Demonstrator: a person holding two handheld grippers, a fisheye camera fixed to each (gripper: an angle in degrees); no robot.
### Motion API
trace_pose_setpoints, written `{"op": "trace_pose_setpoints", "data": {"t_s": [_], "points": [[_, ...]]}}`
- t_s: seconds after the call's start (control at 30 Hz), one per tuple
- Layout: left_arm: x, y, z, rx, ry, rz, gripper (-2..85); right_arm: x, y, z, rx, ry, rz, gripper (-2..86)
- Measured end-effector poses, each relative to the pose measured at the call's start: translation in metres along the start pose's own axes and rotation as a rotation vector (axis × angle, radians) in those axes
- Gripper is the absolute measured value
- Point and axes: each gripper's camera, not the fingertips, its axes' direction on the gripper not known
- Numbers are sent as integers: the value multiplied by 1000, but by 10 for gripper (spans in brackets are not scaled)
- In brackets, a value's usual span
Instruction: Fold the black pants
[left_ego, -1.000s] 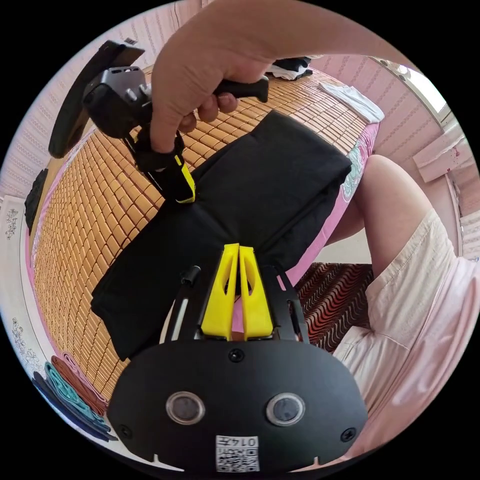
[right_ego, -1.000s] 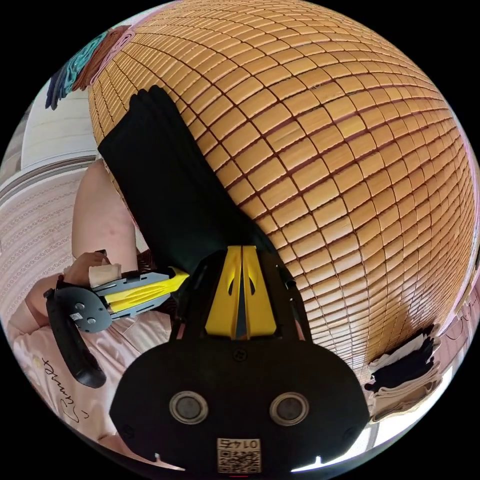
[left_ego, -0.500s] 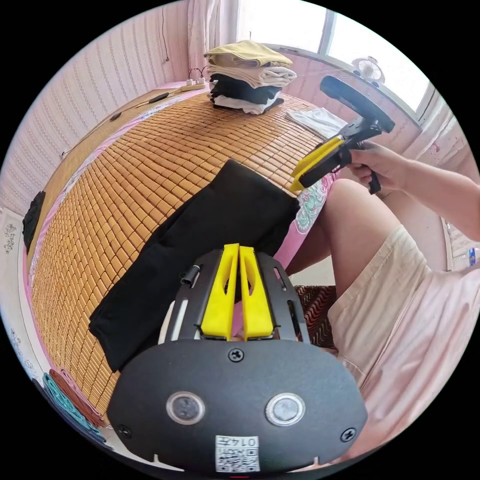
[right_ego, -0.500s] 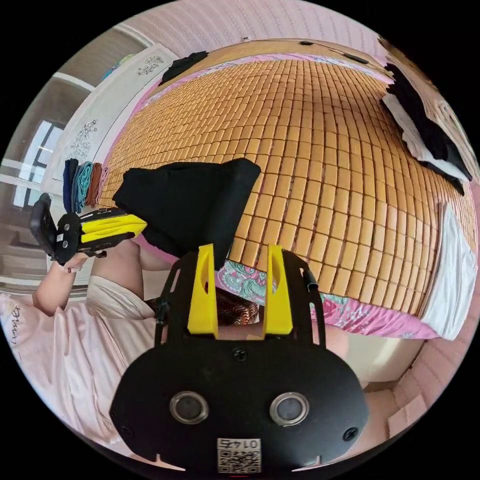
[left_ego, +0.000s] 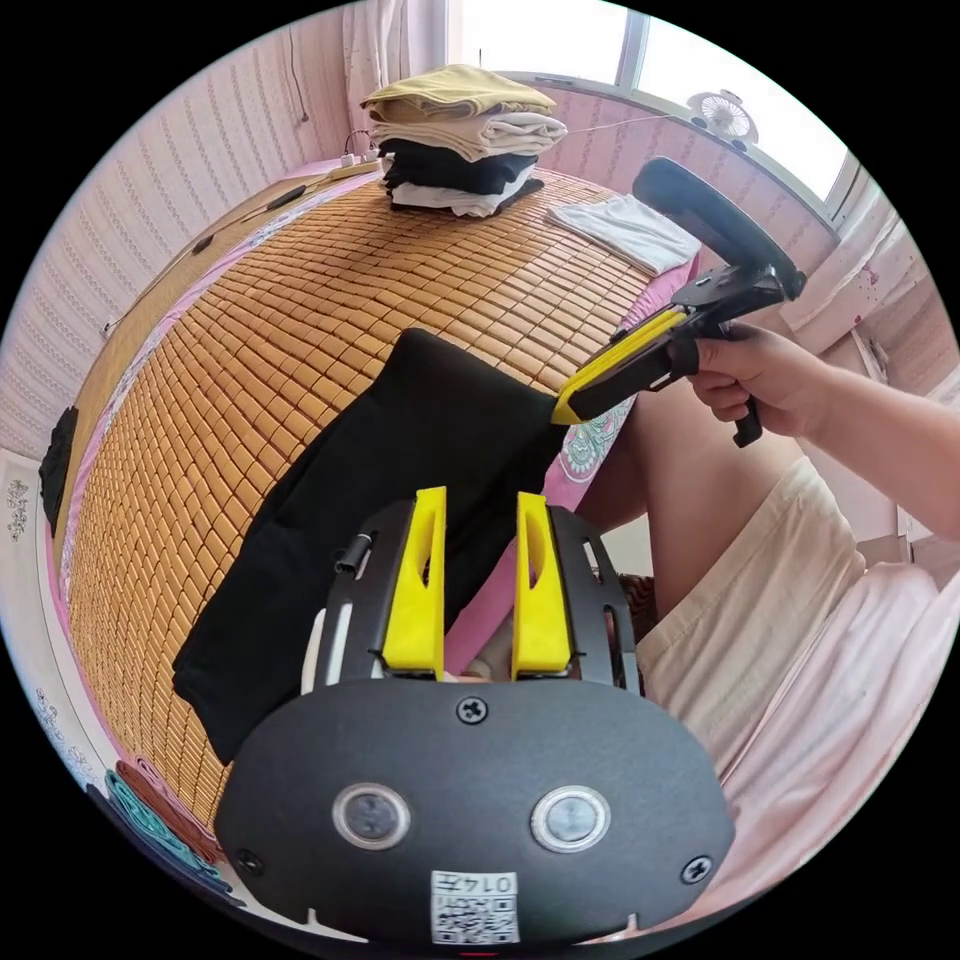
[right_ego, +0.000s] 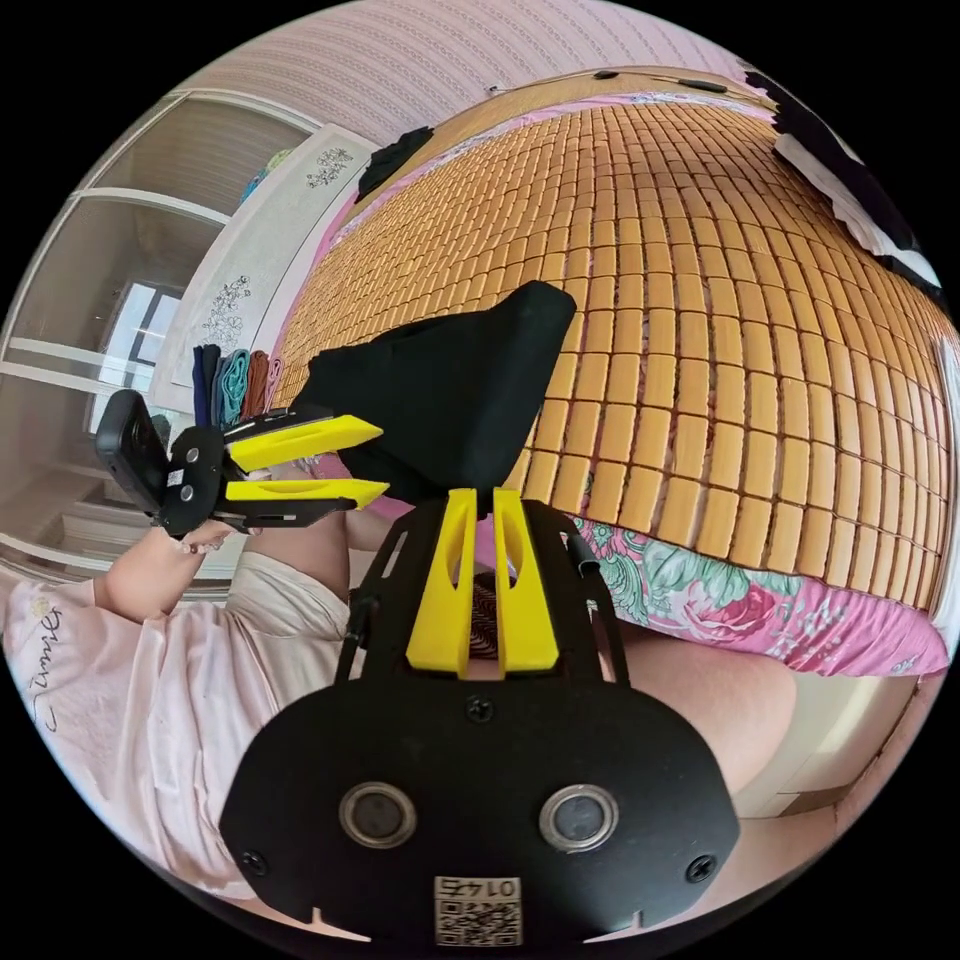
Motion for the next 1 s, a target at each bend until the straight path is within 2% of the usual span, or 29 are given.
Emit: {"op": "trace_pose_setpoints", "data": {"t_s": [0.23,0.4,0.57,0.73,0.9,1.0], "points": [[18,-8,3,40,-37,39,103,9,32,-49,62,-186,-120,21],[28,-9,3,41,-19,76,20,20,55,-71,99,-187,-136,32],[31,-7,7,11,-19,90,6,85,81,-101,246,-217,101,86],[29,1,11,8,-18,97,3,135,80,-84,199,-287,318,173],[24,9,15,6,-22,92,2,146,63,-67,179,-367,361,161],[19,14,17,9,-23,88,1,148,57,-65,200,-451,326,106]]}}
